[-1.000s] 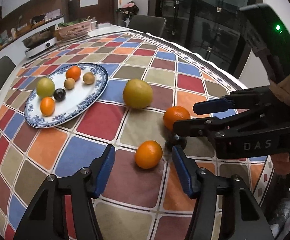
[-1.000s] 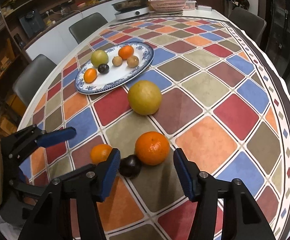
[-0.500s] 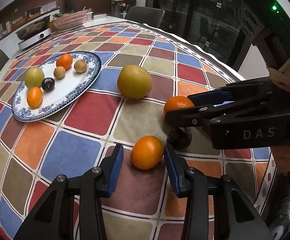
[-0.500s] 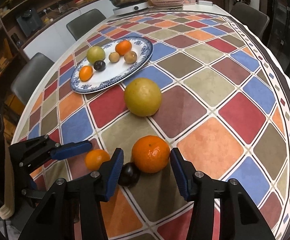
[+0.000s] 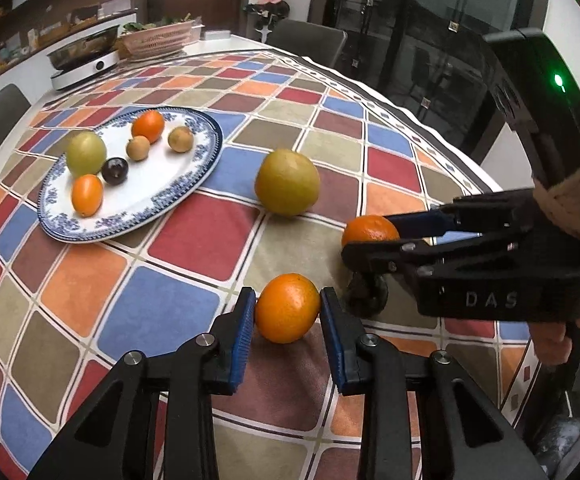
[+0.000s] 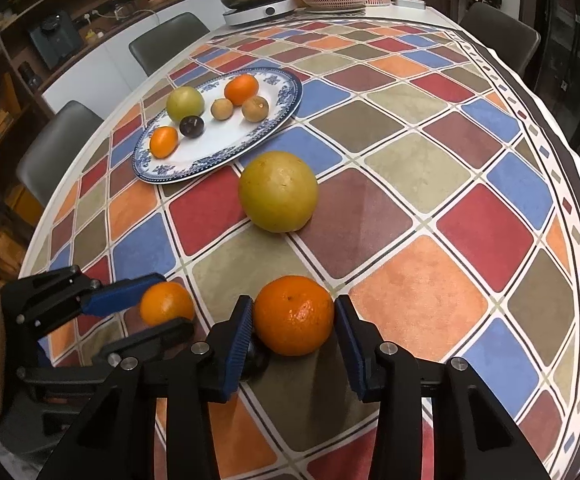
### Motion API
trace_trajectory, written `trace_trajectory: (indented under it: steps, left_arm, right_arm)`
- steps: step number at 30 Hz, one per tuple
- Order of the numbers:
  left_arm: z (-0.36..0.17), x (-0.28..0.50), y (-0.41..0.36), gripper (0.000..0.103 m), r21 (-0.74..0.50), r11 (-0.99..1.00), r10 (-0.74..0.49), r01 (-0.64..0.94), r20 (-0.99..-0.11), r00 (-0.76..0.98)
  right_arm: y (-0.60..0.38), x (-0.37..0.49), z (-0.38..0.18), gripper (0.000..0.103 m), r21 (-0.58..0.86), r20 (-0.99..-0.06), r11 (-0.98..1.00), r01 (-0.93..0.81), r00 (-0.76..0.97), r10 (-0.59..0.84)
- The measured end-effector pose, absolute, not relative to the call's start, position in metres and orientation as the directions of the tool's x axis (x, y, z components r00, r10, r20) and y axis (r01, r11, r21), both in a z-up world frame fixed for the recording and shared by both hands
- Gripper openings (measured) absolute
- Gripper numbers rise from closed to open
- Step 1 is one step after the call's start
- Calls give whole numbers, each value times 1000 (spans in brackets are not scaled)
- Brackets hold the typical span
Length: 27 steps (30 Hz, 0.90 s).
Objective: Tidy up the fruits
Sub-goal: 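Grasp an orange with the left gripper while the right gripper grasps another orange, then carry both oranges onto the plate and open both grippers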
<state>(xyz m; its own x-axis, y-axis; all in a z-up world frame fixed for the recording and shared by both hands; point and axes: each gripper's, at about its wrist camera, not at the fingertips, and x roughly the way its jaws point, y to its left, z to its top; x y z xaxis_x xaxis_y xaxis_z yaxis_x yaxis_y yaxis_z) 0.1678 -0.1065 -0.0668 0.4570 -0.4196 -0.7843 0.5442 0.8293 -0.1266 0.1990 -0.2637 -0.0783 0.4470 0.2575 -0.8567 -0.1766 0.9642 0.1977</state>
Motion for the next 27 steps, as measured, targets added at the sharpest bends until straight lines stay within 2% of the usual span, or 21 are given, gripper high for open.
trace_trajectory:
  steps: [20, 27]
  left_arm:
    - [-13, 157, -73, 33, -143, 872, -425, 469, -698, 577]
    - [2, 159, -55, 33, -113, 898, -383, 424, -675, 630]
  right_arm:
    - [-241, 188, -28, 42, 174, -781, 950, -259, 551, 294]
    - [-224, 193, -8, 42, 163, -753, 938, -305, 576, 318]
